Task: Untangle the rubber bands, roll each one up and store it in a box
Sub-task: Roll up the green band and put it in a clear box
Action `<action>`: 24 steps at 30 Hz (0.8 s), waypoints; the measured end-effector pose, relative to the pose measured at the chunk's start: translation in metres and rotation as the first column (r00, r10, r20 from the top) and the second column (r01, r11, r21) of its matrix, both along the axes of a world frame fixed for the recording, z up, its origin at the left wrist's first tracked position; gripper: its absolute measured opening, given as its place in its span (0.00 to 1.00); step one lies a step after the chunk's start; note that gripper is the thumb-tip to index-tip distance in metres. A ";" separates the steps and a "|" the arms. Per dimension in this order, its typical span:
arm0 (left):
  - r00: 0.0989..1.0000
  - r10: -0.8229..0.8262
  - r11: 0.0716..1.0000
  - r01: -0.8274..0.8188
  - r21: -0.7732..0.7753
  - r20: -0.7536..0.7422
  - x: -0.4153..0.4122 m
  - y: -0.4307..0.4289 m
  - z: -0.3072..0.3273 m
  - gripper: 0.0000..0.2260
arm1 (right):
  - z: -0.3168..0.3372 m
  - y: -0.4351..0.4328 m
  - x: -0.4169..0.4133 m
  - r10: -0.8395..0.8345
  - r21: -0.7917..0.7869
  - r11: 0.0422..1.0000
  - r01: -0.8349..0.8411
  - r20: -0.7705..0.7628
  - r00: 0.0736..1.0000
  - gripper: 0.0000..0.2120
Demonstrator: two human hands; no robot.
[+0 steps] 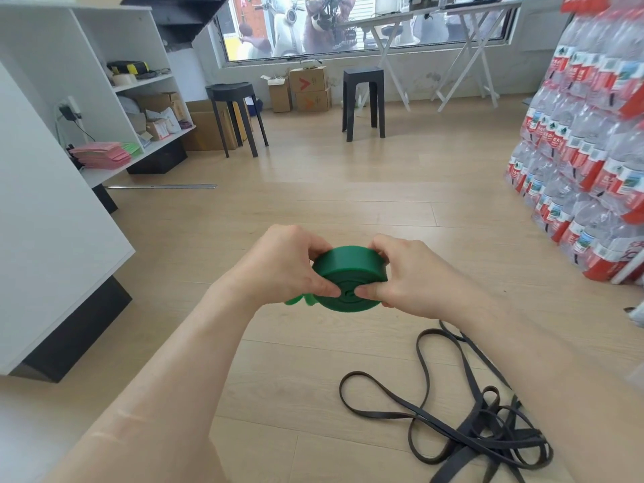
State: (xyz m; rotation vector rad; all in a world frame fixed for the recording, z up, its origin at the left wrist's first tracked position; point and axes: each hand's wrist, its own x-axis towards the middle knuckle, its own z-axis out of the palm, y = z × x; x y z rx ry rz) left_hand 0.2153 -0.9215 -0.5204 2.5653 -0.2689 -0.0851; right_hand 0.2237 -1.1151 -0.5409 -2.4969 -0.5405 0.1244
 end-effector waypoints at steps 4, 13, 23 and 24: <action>1.000 -0.006 0.994 0.004 0.110 0.024 -0.001 0.001 -0.001 0.10 | 0.005 0.005 -0.011 0.088 -0.349 0.936 0.037 0.338 0.937 0.30; 0.999 -0.041 0.997 0.039 0.065 0.022 -0.001 0.001 -0.002 0.12 | -0.012 0.009 -0.008 0.236 0.003 0.971 -0.238 0.129 0.963 0.30; 0.994 -0.070 0.993 0.061 -0.103 -0.085 0.001 0.013 -0.002 0.15 | -0.004 -0.006 0.002 0.228 0.435 0.881 -0.188 -0.042 0.973 0.25; 0.995 -0.063 0.994 0.057 -0.092 -0.073 0.000 0.011 -0.001 0.13 | -0.004 -0.005 0.002 0.232 0.435 0.882 -0.184 -0.060 0.971 0.25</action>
